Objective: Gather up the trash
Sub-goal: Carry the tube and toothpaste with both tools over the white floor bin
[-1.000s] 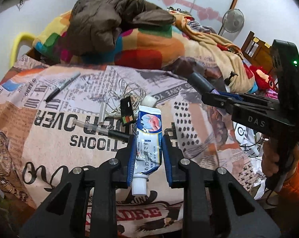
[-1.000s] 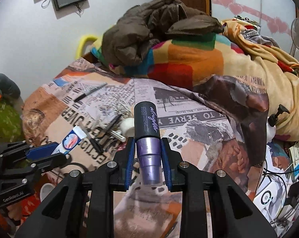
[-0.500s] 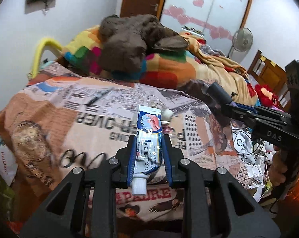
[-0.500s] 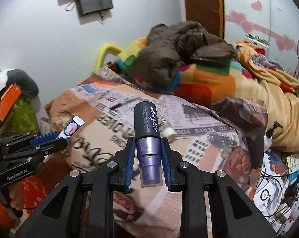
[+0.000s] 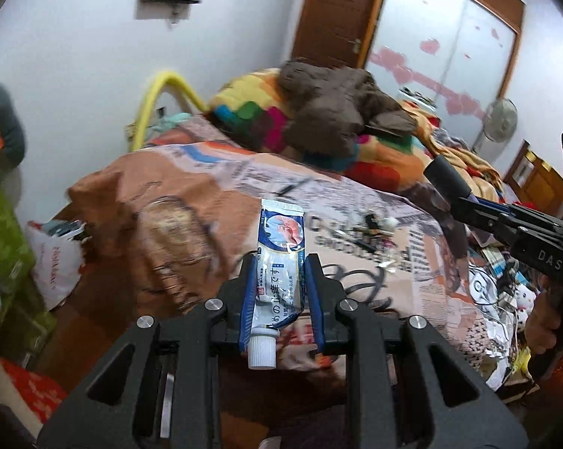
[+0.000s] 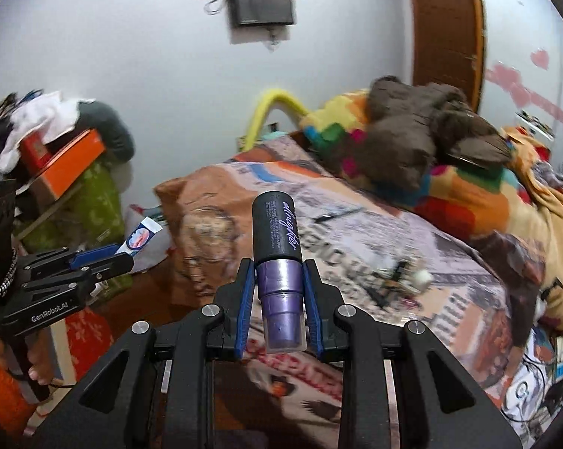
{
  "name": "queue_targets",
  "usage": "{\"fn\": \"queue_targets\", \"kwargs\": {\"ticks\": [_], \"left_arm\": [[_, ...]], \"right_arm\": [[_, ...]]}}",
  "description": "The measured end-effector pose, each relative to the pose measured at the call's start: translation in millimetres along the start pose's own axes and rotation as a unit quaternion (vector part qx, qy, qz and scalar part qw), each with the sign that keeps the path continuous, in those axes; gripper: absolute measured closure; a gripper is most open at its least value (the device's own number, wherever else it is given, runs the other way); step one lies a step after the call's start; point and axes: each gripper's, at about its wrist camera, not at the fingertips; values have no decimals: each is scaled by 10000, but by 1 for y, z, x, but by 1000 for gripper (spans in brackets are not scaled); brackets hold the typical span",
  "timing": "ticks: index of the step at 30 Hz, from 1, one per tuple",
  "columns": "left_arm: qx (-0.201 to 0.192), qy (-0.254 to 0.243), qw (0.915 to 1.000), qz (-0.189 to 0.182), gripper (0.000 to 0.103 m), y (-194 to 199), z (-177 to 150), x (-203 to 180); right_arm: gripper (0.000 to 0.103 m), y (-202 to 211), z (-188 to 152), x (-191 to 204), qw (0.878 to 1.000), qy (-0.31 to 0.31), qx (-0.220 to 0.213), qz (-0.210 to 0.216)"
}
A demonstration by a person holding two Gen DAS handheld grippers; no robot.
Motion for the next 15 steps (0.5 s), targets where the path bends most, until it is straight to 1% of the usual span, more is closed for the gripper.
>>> {"fn": "queue_targets", "kwargs": {"ticks": [4,7,10,12,15], "left_arm": [[-57,254,9994,226,78,19,-16,37],[-110,440,9979,462,78,35,-31,68],[-126,643,9960,610,78,46,-45,93],[-135,771,9939,776,78,52,-58,113],[-100,946,9915,886,78,56,-73,134]], "right_arm": [[80,-17,6,39,9993,246,77,276],[80,-31,7,70,9977,439,166,486],[80,-48,5,102,9949,633,318,717],[80,-59,4,122,9932,722,418,810],[80,-74,-1,148,9898,882,587,958]]}}
Point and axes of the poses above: each gripper's, at about its wrist camera, not at the fingertips, and y roughly against the way its jaws point, x to its left, z to its top, and after that the axes turned 7 degrees about x, right-handed
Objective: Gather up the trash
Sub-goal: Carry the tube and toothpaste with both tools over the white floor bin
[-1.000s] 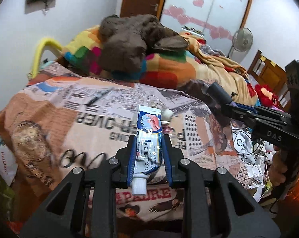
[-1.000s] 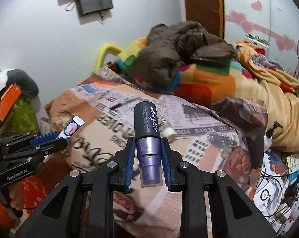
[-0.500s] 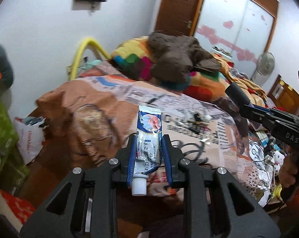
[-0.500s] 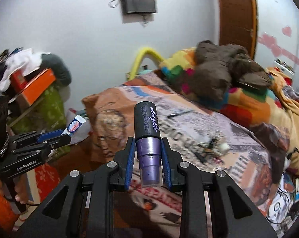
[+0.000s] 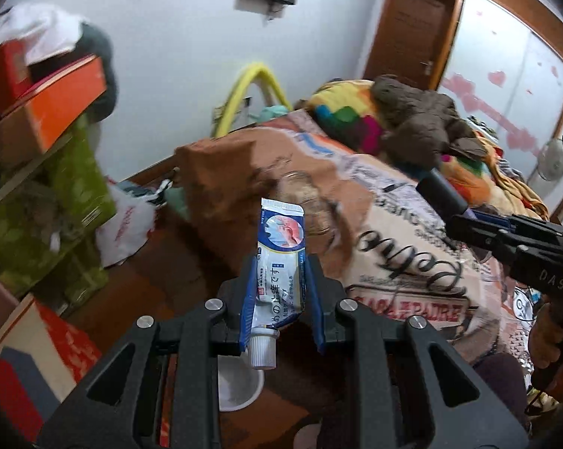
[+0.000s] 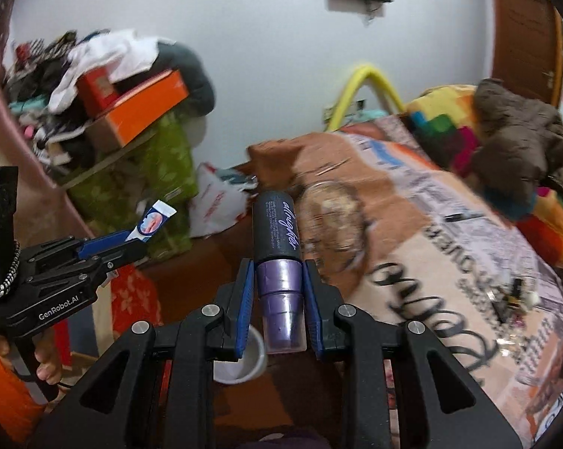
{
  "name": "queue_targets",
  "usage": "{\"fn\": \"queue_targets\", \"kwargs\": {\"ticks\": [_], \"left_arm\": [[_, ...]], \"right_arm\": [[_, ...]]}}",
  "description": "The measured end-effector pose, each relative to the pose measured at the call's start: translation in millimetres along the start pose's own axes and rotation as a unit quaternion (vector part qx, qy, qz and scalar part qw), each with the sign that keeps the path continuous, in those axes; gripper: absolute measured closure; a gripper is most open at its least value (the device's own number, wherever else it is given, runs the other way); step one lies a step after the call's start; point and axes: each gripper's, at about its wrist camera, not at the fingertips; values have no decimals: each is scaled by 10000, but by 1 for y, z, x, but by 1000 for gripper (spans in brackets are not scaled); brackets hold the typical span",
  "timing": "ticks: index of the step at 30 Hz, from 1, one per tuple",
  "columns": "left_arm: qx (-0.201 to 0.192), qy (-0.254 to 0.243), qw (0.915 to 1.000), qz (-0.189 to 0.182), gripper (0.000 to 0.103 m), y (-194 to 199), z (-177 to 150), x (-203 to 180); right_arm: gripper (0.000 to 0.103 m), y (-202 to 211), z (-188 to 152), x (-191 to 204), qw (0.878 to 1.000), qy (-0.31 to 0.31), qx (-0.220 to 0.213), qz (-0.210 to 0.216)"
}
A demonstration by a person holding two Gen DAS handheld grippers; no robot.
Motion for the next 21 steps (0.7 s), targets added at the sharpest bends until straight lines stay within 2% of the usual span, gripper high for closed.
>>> {"fn": "queue_targets", "kwargs": {"ticks": [10,15,21], "left_arm": [[409,549,9967,435,78,-28,-43,72],[791,890,9917,476,78,-63,-69,99],[1337,1125,9835,477,78,-112,-98,115]], "right_arm": [[80,-76,-10,52,9959,200,767,426],[80,-117,-24,64,9909,247,1240,460],[80,-169,-44,72,9800,228,1905,523]]}}
Point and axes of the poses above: each gripper's, at about its wrist camera, not at the fingertips, and y roughly against the way its jaws point, x to its left, z to its top, and after that the axes turned 7 degrees about x, right-handed
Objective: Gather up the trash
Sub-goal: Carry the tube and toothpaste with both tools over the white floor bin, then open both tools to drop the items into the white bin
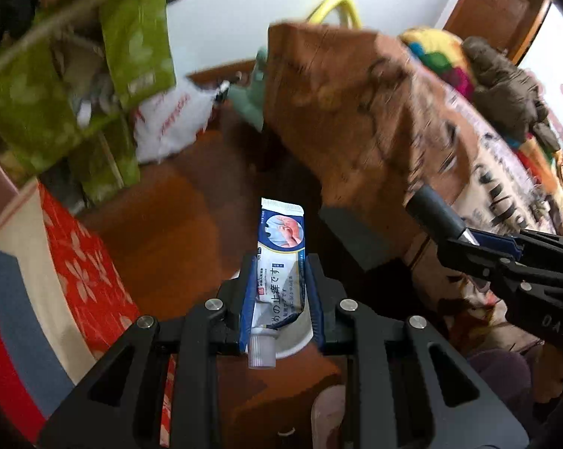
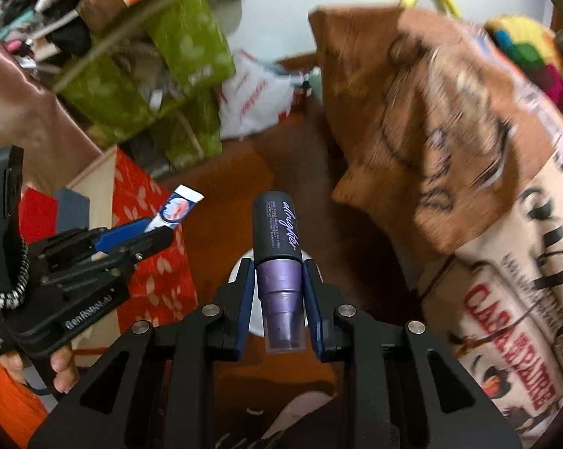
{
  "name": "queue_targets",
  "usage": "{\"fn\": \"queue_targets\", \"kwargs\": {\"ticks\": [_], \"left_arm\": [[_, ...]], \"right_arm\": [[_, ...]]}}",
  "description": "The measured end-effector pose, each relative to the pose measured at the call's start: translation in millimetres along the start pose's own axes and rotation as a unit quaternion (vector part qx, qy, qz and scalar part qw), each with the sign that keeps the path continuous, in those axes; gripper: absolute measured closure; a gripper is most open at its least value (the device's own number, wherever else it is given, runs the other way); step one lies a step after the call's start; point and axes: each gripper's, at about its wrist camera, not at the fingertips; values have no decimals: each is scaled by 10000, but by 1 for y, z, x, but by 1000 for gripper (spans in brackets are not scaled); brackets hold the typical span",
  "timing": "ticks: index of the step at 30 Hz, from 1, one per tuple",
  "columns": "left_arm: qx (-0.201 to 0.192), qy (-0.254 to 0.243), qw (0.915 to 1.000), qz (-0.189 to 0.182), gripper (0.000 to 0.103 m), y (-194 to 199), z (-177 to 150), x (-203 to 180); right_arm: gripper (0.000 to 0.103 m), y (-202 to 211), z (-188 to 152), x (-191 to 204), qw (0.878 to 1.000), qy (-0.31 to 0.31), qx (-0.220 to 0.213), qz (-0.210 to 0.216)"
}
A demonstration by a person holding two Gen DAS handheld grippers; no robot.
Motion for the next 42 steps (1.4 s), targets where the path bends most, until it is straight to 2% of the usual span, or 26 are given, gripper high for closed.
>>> {"fn": "queue_targets", "kwargs": {"ticks": [4,7,9,16,21,23,28,32,37,42], "left_arm": [[417,164,9990,-9,78,-37,-9,11],[791,352,9962,-94,78,-67,-16,21],[1044,476,9933,-126,78,-87,-21,26],[1693,758,9825,-170,78,-142,-36,38],[2007,986,9743,-256,78,-170,-40,44],[2045,976,9738,-179,78,-177,-38,44],[2096,1089,9713,-269,78,-183,-36,44],[2131,1031,9715,-118,76,-182,-34,41],[2073,899,9741,11,75,-174,-32,39],[1849,791,9795,56,75,-148,-30,35]], "right_arm": [[80,-35,3,2,9990,-26,444,79],[80,-58,8,4,9972,99,743,-21],[80,-73,11,5,9957,179,903,-130],[80,-114,18,-1,9891,95,1469,57],[79,-125,15,-8,9860,47,1658,149],[79,-124,15,-11,9861,60,1646,219],[78,-123,18,-16,9871,-1,1561,361],[66,-128,19,-22,9849,-197,1664,434],[66,-121,20,-16,9880,-42,1536,179],[66,-108,18,-11,9902,74,1390,62]]}}
Point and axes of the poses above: each gripper's, at about its wrist camera, not at the fingertips, and y roughly against the way its jaws point, x to its left, z to its top, and after that the axes turned 7 degrees about x, right-handed
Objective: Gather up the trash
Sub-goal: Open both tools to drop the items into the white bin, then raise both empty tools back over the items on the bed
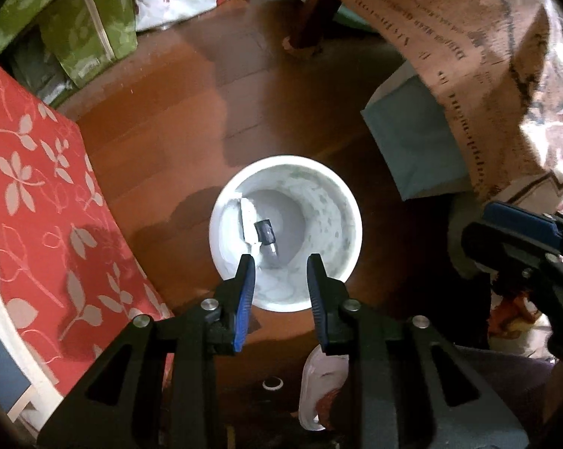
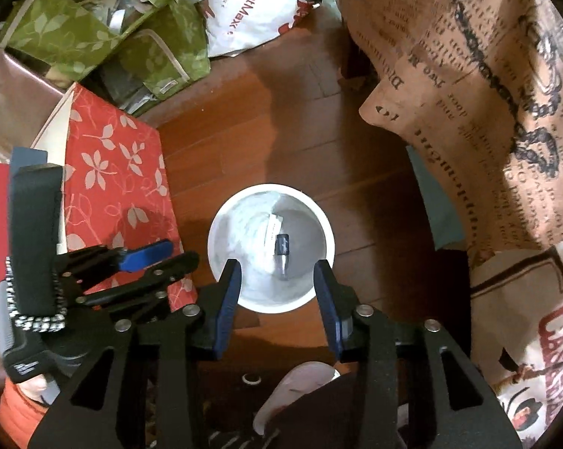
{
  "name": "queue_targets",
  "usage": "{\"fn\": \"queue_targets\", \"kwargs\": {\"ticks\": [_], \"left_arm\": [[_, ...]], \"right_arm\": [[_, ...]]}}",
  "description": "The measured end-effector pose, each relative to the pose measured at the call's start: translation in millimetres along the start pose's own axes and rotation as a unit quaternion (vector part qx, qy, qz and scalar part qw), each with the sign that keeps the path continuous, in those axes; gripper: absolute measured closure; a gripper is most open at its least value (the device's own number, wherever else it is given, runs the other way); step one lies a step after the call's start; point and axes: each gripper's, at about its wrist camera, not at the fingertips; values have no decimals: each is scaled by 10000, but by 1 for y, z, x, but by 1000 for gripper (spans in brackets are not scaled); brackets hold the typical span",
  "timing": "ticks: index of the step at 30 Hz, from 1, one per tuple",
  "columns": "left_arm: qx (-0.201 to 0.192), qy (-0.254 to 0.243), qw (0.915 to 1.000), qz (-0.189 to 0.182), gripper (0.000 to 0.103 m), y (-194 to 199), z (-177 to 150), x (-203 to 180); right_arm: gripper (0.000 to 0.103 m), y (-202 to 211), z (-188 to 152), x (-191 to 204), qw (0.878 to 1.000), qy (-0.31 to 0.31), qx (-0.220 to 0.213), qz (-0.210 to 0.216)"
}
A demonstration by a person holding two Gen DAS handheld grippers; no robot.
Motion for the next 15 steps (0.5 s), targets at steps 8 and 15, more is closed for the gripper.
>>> {"fn": "queue_targets", "kwargs": {"ticks": [8,15], "left_arm": [[-612,-270,9977,144,75,63,-18,-11],[-1238,-459,9912,123,75,125,-40,-28]], "right_arm": [[66,42,-24,8,9982,160,-554,-155],[66,88,-54,20,9918,260,-1174,-425]]}}
Point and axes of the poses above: each gripper's, at about its wrist camera, not at the fingertips, and y roughly against the way its jaws point, x to its left, z to its top, and after that the axes turned 7 degrees about x, right-handed
